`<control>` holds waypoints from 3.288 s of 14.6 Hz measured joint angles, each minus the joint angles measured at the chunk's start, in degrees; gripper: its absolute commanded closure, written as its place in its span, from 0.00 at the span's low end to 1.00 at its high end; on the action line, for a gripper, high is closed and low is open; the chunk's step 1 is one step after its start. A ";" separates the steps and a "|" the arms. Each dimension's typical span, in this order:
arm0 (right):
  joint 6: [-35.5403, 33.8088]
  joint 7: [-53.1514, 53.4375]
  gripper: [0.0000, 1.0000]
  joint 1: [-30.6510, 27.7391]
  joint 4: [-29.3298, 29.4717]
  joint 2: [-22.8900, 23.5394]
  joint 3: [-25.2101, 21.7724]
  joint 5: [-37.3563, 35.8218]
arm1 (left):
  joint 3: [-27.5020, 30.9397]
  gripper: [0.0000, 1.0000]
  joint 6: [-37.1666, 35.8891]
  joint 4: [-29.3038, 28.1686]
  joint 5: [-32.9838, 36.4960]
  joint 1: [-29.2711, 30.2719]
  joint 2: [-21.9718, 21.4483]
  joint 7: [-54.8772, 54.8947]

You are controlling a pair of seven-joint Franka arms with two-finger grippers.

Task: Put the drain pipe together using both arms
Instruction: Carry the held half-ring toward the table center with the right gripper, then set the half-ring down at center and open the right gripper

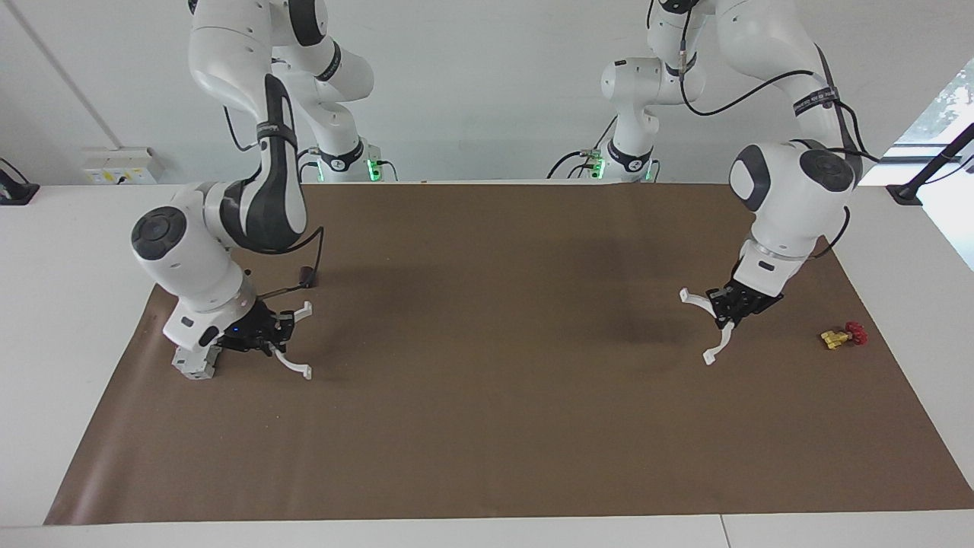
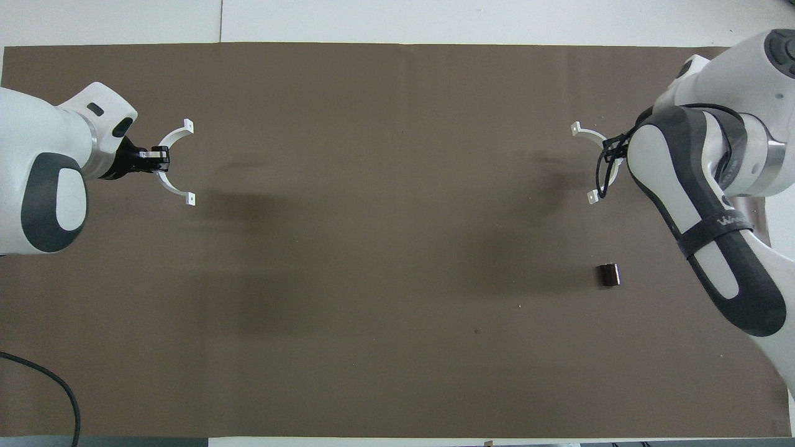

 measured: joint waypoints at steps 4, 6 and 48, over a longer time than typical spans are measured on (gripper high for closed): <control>-3.50 15.99 1.00 9.19 5.31 1.01 0.28 0.27 | -0.09 1.00 -0.03 -0.18 0.00 -5.25 0.01 -6.98; -2.89 20.60 1.00 11.66 5.67 1.74 0.35 1.29 | -0.10 1.00 -0.03 -0.42 0.00 -6.97 0.01 -9.60; -8.02 22.12 0.00 10.56 12.20 1.52 -0.10 -2.46 | 0.02 1.00 4.51 -0.65 4.13 -11.33 1.83 -15.48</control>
